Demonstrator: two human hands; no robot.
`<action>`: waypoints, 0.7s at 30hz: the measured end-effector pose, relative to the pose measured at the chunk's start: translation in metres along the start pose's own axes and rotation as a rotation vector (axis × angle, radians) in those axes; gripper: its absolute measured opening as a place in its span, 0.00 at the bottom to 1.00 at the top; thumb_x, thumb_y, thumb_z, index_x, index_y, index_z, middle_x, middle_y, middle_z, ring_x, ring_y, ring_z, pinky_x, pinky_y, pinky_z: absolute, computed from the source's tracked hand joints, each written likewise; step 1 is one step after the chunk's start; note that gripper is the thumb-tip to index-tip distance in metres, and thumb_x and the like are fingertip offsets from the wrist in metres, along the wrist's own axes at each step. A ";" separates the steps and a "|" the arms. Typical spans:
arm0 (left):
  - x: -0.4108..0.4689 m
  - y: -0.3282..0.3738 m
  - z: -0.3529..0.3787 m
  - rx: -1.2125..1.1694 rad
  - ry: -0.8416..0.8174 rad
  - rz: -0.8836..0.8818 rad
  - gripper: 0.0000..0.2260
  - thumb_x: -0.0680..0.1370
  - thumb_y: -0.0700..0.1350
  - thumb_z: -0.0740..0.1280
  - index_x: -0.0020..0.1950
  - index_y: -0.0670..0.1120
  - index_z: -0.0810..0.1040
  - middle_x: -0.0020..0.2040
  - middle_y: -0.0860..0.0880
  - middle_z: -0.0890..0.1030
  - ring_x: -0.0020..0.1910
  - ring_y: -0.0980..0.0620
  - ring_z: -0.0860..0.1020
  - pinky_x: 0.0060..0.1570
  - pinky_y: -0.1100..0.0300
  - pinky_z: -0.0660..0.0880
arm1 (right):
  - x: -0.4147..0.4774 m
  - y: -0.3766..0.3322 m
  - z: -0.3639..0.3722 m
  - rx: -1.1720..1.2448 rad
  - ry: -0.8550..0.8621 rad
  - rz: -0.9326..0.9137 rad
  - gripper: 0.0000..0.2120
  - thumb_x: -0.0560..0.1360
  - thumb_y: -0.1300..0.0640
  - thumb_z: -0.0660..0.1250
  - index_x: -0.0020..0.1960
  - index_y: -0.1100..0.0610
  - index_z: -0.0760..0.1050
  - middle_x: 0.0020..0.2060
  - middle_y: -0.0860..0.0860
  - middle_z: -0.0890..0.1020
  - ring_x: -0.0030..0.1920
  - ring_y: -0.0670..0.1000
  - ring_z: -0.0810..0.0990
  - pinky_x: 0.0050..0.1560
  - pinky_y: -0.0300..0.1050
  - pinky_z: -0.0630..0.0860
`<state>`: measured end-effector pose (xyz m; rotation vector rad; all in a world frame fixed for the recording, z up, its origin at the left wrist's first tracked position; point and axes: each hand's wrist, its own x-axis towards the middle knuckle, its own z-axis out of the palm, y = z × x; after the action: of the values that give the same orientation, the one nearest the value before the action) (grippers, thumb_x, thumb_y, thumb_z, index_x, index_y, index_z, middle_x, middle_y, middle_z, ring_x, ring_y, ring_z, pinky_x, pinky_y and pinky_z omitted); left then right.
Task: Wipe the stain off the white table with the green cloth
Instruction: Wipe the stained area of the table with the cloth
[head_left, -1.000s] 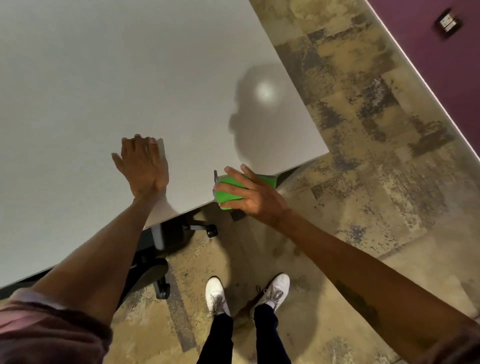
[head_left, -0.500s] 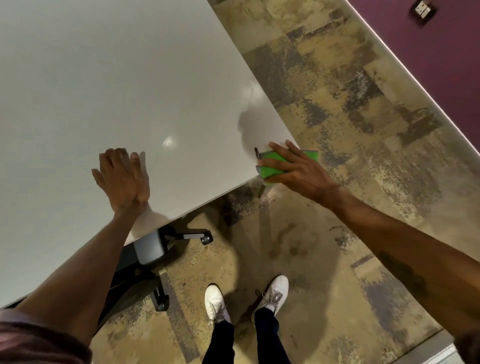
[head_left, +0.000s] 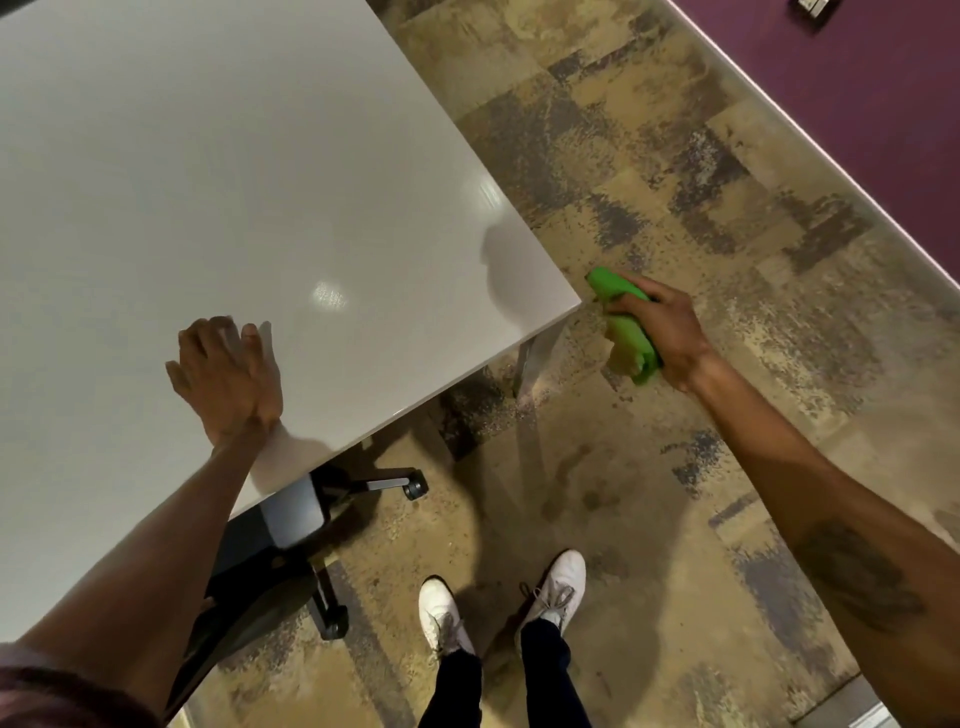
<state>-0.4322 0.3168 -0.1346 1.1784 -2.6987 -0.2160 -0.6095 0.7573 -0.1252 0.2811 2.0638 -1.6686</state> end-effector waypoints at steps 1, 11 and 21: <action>0.000 0.000 0.000 -0.017 0.008 -0.007 0.22 0.84 0.55 0.50 0.68 0.44 0.72 0.66 0.43 0.75 0.66 0.43 0.72 0.67 0.43 0.67 | 0.003 -0.009 -0.001 0.029 -0.092 0.054 0.19 0.72 0.59 0.73 0.62 0.48 0.81 0.51 0.50 0.87 0.44 0.52 0.84 0.50 0.51 0.83; 0.004 -0.004 0.004 0.143 -0.056 0.008 0.24 0.85 0.56 0.44 0.70 0.44 0.70 0.70 0.45 0.72 0.69 0.44 0.68 0.66 0.44 0.65 | 0.029 -0.044 0.020 -0.042 -0.352 0.135 0.13 0.79 0.56 0.68 0.63 0.47 0.78 0.45 0.48 0.85 0.37 0.43 0.84 0.35 0.37 0.81; 0.005 0.001 0.003 0.061 -0.083 0.045 0.21 0.86 0.56 0.50 0.71 0.44 0.68 0.74 0.40 0.69 0.75 0.35 0.65 0.72 0.34 0.63 | 0.075 -0.075 0.088 -0.186 -0.063 0.066 0.07 0.78 0.50 0.65 0.46 0.48 0.80 0.35 0.48 0.83 0.36 0.49 0.80 0.42 0.46 0.77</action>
<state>-0.4366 0.3136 -0.1365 1.1486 -2.8190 -0.1812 -0.6876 0.6446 -0.1090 0.2288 2.1213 -1.4171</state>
